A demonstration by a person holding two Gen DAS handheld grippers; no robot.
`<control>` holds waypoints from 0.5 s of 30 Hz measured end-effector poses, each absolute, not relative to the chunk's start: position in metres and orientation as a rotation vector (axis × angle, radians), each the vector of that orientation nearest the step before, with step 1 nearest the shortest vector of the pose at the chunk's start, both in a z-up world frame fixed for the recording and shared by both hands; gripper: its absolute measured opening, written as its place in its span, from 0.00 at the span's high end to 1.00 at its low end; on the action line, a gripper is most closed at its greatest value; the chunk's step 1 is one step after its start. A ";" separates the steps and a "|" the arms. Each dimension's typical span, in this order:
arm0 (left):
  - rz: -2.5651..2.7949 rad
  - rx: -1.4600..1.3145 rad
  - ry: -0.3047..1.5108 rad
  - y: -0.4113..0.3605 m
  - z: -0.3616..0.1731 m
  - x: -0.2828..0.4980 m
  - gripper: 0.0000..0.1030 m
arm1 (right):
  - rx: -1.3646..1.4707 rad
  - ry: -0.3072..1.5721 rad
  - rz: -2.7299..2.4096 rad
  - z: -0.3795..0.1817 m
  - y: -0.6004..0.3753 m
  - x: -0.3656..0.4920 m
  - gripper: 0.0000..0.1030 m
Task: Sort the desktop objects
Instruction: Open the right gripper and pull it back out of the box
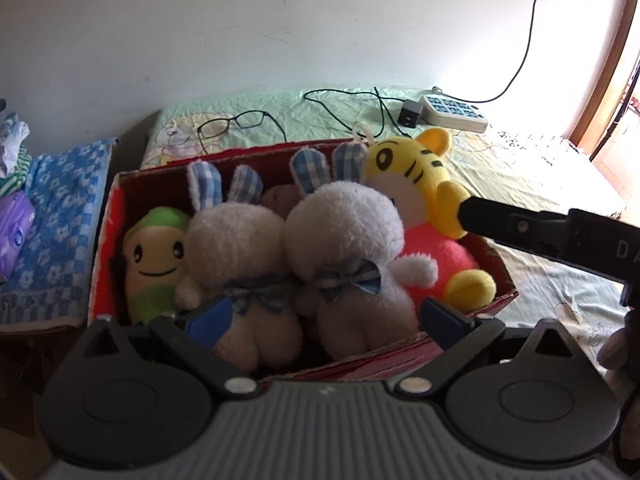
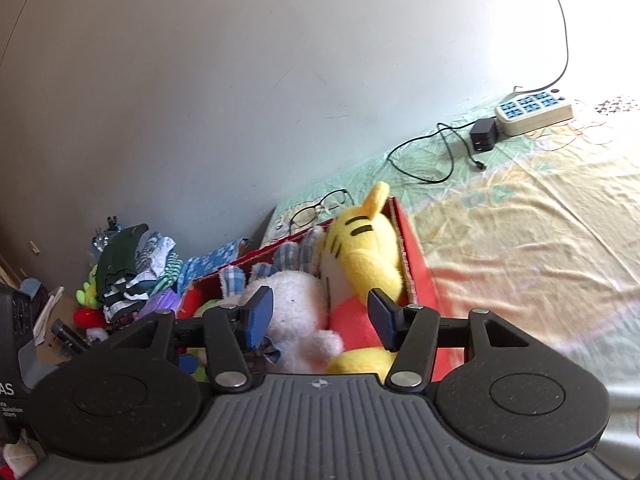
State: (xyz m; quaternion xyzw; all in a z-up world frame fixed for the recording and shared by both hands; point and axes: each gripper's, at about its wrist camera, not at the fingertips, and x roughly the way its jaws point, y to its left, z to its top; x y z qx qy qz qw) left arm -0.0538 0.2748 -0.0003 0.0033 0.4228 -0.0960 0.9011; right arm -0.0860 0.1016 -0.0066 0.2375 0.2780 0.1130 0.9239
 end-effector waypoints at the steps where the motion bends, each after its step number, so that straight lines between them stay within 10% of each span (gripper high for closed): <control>1: -0.189 0.013 0.878 0.273 0.000 -0.056 0.03 | 0.482 0.567 0.212 -0.007 0.100 -0.090 0.44; 15: -0.039 -0.011 0.943 0.242 -0.005 -0.082 0.03 | 0.433 0.593 0.190 -0.010 0.077 -0.110 0.43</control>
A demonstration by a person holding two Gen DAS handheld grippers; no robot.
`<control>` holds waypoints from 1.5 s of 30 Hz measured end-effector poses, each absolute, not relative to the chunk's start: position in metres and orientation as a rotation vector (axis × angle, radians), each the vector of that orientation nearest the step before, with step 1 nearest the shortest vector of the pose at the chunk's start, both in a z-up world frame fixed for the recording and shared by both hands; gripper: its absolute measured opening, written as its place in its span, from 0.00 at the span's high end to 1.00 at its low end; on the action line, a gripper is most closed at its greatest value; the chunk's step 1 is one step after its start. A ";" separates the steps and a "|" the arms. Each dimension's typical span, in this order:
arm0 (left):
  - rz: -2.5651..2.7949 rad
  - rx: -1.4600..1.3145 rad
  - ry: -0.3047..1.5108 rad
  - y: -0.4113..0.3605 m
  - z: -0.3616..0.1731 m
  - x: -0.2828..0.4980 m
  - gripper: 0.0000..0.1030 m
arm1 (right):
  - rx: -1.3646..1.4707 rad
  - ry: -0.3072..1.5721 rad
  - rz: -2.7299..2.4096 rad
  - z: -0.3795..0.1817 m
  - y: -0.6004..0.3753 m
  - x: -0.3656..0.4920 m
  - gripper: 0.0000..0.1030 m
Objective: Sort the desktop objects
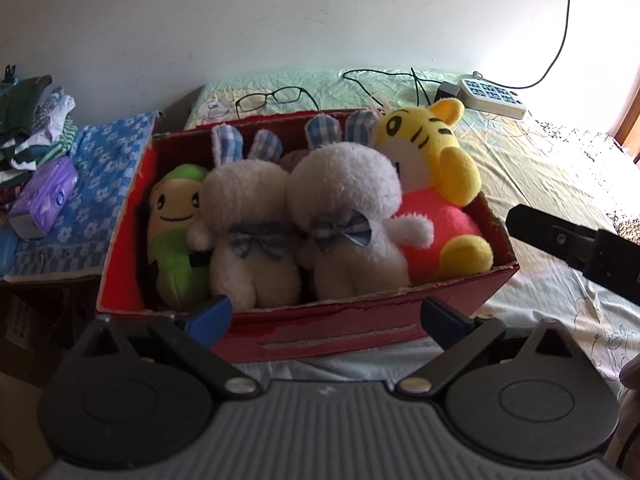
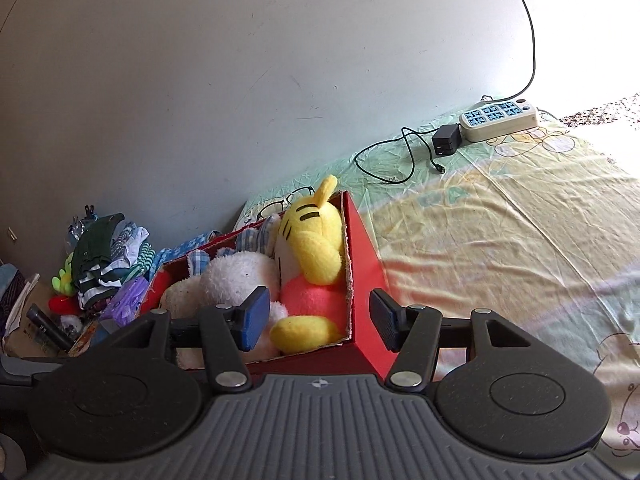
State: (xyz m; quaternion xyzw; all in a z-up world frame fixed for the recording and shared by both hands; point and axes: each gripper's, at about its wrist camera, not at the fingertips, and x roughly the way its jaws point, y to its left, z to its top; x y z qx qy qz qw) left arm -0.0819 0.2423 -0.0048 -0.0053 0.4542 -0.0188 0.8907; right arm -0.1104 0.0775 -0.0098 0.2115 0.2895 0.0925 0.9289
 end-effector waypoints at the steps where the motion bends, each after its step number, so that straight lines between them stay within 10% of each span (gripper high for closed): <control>1: -0.038 -0.015 0.948 0.237 -0.006 -0.085 0.02 | 0.434 0.597 0.191 -0.010 0.073 -0.112 0.43; 45: 0.151 0.054 1.207 0.093 -0.078 -0.064 0.01 | 0.251 0.931 0.021 -0.065 -0.038 -0.080 0.27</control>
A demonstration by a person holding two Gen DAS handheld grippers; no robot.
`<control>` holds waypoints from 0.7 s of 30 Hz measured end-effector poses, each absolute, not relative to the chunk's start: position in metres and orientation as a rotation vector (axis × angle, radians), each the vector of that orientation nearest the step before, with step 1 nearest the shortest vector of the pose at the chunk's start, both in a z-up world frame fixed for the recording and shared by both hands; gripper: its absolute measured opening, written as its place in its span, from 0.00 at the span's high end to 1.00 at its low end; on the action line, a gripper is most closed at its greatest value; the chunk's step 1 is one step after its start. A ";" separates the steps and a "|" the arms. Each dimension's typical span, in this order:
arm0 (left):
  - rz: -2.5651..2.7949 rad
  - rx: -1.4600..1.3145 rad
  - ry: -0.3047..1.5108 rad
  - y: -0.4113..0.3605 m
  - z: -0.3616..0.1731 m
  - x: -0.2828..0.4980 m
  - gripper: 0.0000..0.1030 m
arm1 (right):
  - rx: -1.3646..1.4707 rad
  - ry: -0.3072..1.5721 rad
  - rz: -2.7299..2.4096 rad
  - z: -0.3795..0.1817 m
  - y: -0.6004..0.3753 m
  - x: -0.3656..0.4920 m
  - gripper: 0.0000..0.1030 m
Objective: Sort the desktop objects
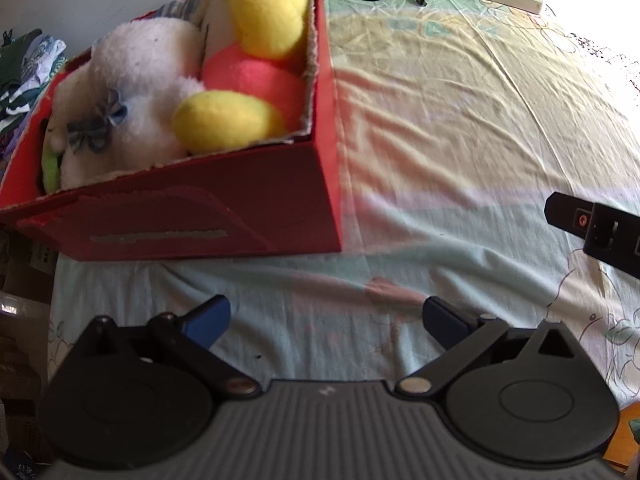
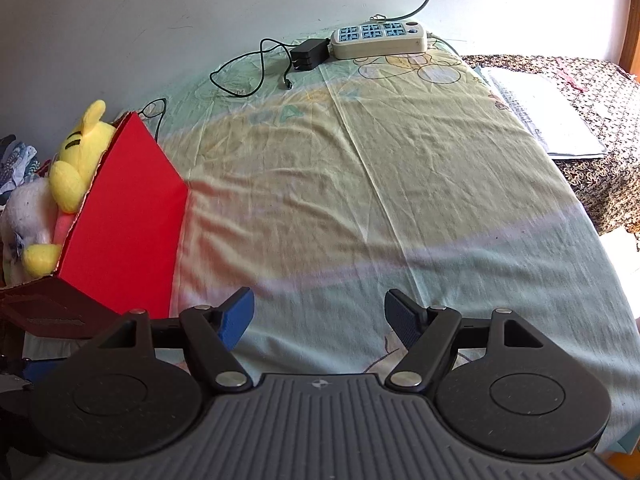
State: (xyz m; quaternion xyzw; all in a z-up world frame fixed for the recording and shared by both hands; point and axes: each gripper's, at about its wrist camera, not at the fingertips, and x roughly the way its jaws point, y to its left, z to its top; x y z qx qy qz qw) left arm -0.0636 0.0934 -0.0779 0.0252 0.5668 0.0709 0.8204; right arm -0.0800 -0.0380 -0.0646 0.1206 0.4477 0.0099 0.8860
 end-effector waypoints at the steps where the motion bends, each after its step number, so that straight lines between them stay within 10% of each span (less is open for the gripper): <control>1: 0.160 0.050 1.208 0.097 -0.079 -0.064 0.01 | 0.247 0.935 0.029 -0.065 -0.035 -0.079 0.27; 21: 0.264 -0.007 1.240 0.174 -0.086 -0.072 0.01 | 0.128 0.991 0.175 -0.069 0.048 -0.068 0.27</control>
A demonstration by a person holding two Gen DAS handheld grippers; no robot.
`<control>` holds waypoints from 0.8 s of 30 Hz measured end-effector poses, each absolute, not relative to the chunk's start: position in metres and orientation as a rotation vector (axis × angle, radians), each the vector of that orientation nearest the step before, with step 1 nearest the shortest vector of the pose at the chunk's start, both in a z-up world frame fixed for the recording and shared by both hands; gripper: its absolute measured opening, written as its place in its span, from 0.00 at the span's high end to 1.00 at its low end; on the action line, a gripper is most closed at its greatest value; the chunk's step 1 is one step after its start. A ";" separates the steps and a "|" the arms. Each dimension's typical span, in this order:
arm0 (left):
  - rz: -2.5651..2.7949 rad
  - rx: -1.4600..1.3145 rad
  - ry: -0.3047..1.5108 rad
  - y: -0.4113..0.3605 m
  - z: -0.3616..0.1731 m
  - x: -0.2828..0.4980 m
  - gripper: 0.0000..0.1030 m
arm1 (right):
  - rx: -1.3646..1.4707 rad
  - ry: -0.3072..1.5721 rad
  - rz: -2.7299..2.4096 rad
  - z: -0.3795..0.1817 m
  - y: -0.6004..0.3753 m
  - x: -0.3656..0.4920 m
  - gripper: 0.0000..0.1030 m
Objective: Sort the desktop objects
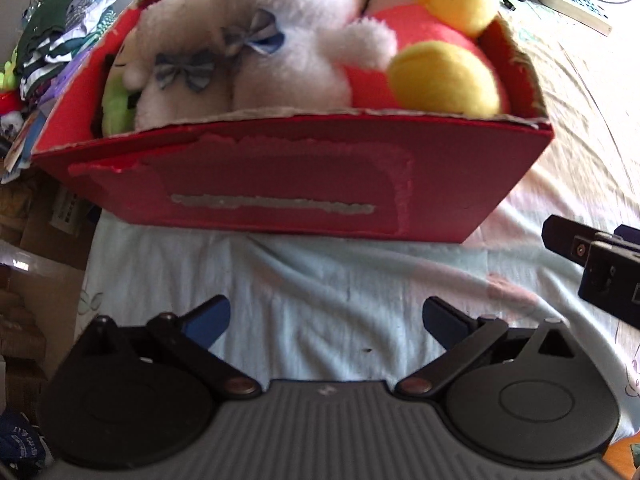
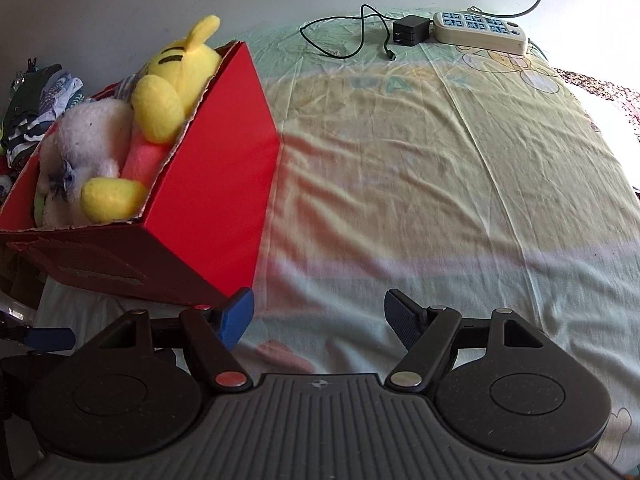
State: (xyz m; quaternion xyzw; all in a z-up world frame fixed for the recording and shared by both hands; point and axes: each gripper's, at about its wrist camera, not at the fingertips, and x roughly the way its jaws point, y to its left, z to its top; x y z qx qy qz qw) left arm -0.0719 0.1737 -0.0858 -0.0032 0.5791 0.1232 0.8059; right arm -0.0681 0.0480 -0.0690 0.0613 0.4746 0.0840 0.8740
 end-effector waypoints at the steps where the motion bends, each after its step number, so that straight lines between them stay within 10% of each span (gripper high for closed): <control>1: 0.264 -0.008 1.241 0.178 -0.086 -0.073 0.01 | 0.121 0.993 0.177 -0.069 0.052 -0.068 0.27; 24: 0.301 0.028 1.171 0.260 -0.046 -0.096 0.01 | 0.127 1.006 0.244 -0.035 0.141 -0.085 0.27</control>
